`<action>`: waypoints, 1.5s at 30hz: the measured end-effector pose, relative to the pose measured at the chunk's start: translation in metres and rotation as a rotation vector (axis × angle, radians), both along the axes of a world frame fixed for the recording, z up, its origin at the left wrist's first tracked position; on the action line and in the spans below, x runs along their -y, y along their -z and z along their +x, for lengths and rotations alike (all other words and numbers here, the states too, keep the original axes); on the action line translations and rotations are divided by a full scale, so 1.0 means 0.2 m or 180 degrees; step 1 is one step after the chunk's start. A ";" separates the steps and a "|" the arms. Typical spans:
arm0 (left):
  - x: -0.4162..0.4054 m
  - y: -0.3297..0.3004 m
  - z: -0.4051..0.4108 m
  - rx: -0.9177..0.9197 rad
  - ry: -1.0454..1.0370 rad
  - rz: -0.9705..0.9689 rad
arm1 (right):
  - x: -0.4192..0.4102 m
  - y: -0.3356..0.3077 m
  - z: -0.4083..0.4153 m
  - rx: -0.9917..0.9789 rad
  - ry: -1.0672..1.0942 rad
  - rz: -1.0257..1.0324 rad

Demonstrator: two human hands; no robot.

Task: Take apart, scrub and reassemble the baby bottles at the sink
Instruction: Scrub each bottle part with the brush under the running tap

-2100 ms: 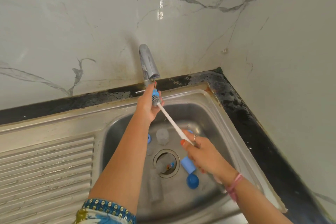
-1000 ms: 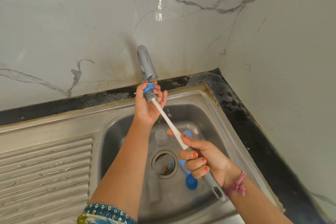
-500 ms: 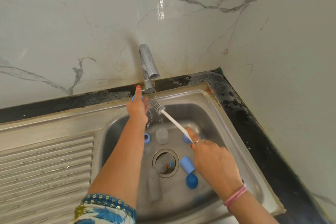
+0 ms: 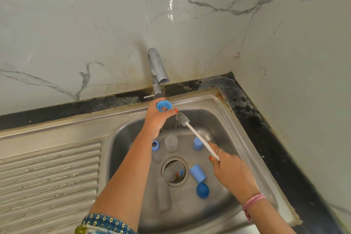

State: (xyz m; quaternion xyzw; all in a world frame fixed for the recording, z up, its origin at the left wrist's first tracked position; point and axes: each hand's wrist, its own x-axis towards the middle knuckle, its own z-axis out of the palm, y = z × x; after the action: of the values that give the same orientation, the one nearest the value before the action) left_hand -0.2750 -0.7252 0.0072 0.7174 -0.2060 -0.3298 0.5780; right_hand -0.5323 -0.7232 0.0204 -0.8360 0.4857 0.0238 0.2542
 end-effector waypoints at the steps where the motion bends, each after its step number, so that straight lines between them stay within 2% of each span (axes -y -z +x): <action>1: 0.00 0.00 0.00 0.0038 -0.0001 -0.0030 | 0.00 0.01 0.00 0.0006 0.0007 0.0026; 3: -0.01 0.00 0.00 -0.0020 -0.0008 0.0004 | 0.00 0.03 -0.01 0.0026 0.0013 0.0049; 4: -0.02 0.00 0.00 -0.0294 -0.0010 -0.0055 | 0.00 0.04 -0.01 0.0071 0.0014 0.0080; 7: -0.04 -0.02 0.02 -0.1686 -0.0151 -0.0571 | 0.01 0.06 -0.01 0.0237 0.0031 0.0178; 8: -0.04 -0.02 0.03 -0.1920 -0.0233 -0.0619 | 0.01 0.07 -0.01 0.0264 0.0036 0.0186; 10: -0.05 -0.01 0.04 -0.2107 -0.0285 -0.0594 | 0.02 0.08 -0.01 0.0316 0.0063 0.0214; 13: -0.04 -0.01 0.06 -0.2080 -0.0219 -0.0434 | 0.03 0.09 -0.01 0.0360 0.0112 0.0262; 19: 0.03 -0.03 0.13 -0.1692 -0.0139 -0.0014 | 0.04 0.10 0.01 0.0410 0.0113 0.0284; 25: 0.07 0.02 0.14 -0.1423 -0.0176 -0.0024 | 0.06 0.12 0.03 0.0422 0.0144 0.0313; 32: 0.09 -0.09 0.15 -0.0236 0.0404 0.0306 | 0.05 0.10 0.05 0.0381 0.0121 0.0385; 36: 0.03 -0.12 0.14 0.0106 0.0604 0.0453 | 0.03 0.06 0.05 0.0327 0.0049 0.0328; 38: -0.01 -0.14 0.13 0.0390 0.0692 0.0607 | 0.02 0.03 0.05 0.0230 -0.0056 0.0212; 41: -0.08 -0.17 0.09 0.1154 0.0789 0.1144 | 0.00 -0.02 0.04 0.0131 -0.0126 -0.0025; 45: -0.18 -0.21 0.02 0.1734 0.0700 0.1511 | -0.05 -0.08 0.01 0.0016 -0.0204 -0.0538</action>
State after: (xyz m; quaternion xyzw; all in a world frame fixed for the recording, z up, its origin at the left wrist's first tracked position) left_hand -0.2703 -0.6893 0.0485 0.8664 -0.3458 -0.2255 0.2809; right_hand -0.5301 -0.7129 0.0363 -0.8697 0.4583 -0.0113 0.1830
